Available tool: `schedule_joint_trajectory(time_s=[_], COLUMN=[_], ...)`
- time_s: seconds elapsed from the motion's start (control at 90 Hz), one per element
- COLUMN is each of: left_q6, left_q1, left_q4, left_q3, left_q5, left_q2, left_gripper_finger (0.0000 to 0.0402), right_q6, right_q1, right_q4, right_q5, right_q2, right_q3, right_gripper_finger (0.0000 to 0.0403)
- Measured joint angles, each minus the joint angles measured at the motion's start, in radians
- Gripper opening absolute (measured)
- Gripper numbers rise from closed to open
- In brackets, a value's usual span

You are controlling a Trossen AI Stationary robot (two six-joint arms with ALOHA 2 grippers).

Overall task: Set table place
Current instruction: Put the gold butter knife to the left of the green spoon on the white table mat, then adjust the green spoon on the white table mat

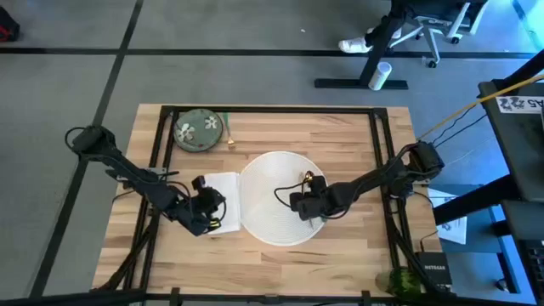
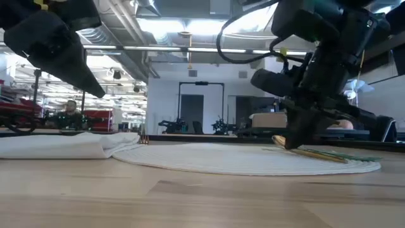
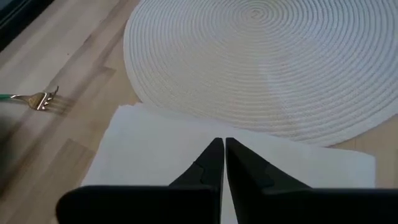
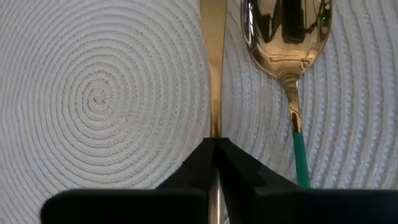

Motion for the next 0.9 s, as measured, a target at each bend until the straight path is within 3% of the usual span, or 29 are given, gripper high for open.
schedule_joint_trajectory(time_s=[0.511,0.689,0.9], left_q6=[0.003,0.009,0.016], left_q1=[0.000,0.000,0.000], left_q4=[0.000,-0.003,-0.012], left_q3=[0.000,0.000,0.000], left_q5=[0.000,0.008,0.013], left_q2=[0.000,0.000,0.000], left_gripper_finger=[0.0000,0.0000,0.0000], right_q6=[-0.014,-0.186,-0.436], right_q1=[0.000,0.000,0.001], right_q4=[0.023,0.068,-0.174], right_q5=[0.048,0.099,0.080], right_q2=[-0.001,-0.053,-0.141], right_q3=[0.000,0.014,0.158], right_gripper_finger=[0.0064,0.0064,0.0036])
